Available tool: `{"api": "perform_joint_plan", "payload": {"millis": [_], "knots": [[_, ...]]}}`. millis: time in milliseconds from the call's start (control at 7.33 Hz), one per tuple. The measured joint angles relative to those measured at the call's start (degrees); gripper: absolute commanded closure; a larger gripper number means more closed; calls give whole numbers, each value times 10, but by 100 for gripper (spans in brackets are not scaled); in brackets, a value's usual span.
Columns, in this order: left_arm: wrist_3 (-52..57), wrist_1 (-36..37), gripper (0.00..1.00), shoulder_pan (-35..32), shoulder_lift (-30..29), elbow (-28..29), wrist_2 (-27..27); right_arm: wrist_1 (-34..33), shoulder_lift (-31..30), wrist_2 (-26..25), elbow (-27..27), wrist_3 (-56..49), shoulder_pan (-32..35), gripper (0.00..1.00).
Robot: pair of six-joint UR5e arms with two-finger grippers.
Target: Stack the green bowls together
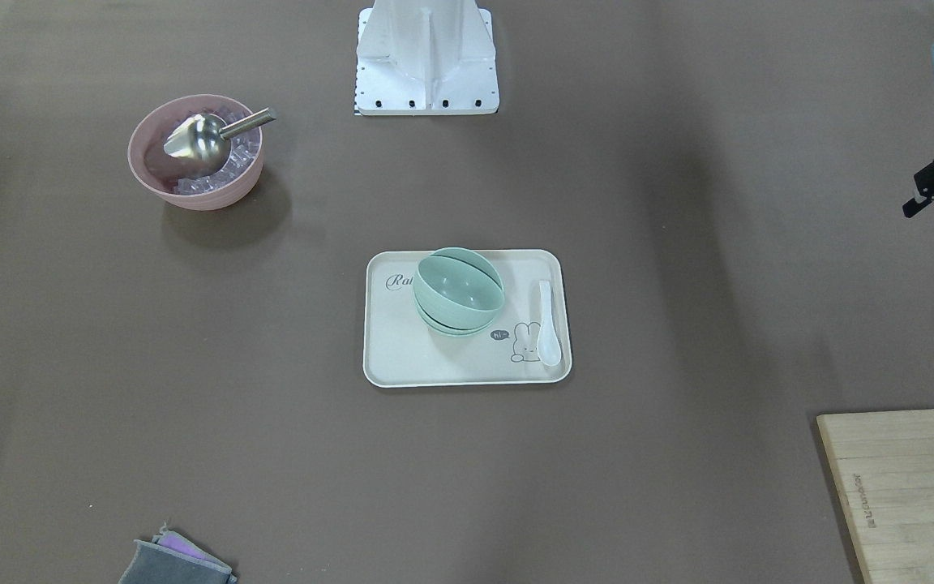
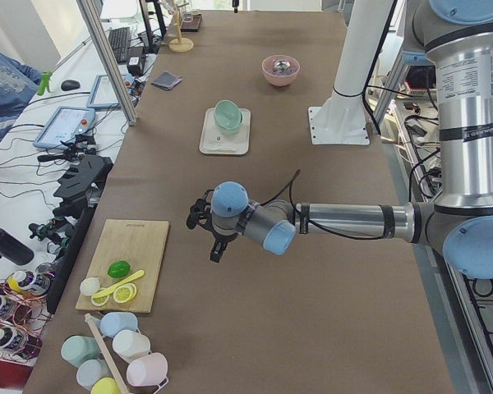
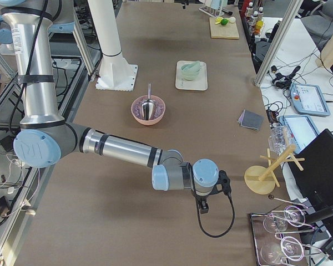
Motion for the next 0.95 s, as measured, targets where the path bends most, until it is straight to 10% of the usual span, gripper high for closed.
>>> {"api": "perform_joint_plan", "payload": {"millis": [955], "knots": [[18,253,3,-33,-81,2,30,-159,11,-11,99,-9,-6,0]]}}
